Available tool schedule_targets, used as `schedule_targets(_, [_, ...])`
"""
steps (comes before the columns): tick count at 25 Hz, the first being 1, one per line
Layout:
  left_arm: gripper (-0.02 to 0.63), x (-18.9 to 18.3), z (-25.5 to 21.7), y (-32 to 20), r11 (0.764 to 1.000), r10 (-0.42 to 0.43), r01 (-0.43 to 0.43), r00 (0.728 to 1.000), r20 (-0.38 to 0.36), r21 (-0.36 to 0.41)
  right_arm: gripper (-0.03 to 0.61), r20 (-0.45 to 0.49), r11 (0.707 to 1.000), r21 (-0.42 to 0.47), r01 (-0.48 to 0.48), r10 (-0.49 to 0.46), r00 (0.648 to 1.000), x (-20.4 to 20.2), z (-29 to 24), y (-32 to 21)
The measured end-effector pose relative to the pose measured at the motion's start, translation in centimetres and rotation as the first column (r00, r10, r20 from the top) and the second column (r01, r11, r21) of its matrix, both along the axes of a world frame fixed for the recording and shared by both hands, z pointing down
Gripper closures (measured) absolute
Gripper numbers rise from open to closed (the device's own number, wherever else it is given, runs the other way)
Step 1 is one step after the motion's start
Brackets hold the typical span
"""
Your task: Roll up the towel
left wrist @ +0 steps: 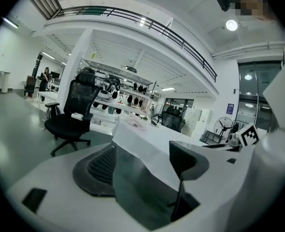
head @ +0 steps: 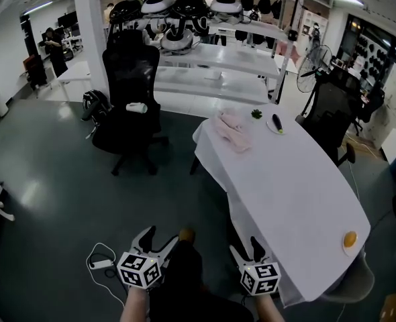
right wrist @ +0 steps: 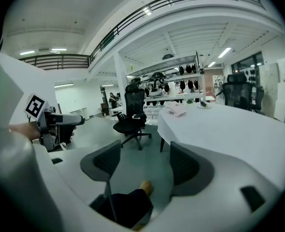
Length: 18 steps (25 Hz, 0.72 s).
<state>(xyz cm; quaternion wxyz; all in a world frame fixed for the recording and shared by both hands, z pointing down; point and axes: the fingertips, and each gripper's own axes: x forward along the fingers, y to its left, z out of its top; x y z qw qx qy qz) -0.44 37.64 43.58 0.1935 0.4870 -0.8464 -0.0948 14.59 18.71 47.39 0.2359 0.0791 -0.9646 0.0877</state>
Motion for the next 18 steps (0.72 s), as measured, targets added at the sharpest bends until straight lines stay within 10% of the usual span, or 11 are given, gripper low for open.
schedule_targets(18, [0.253, -15.9, -2.3, -10.5, 0.994, 0.102, -0.104, 0.994, 0.041, 0.037, 0.264, 0.024, 0.996, 0.026, -0.085, 0.084, 0.996, -14.5, -1.4, -8.3])
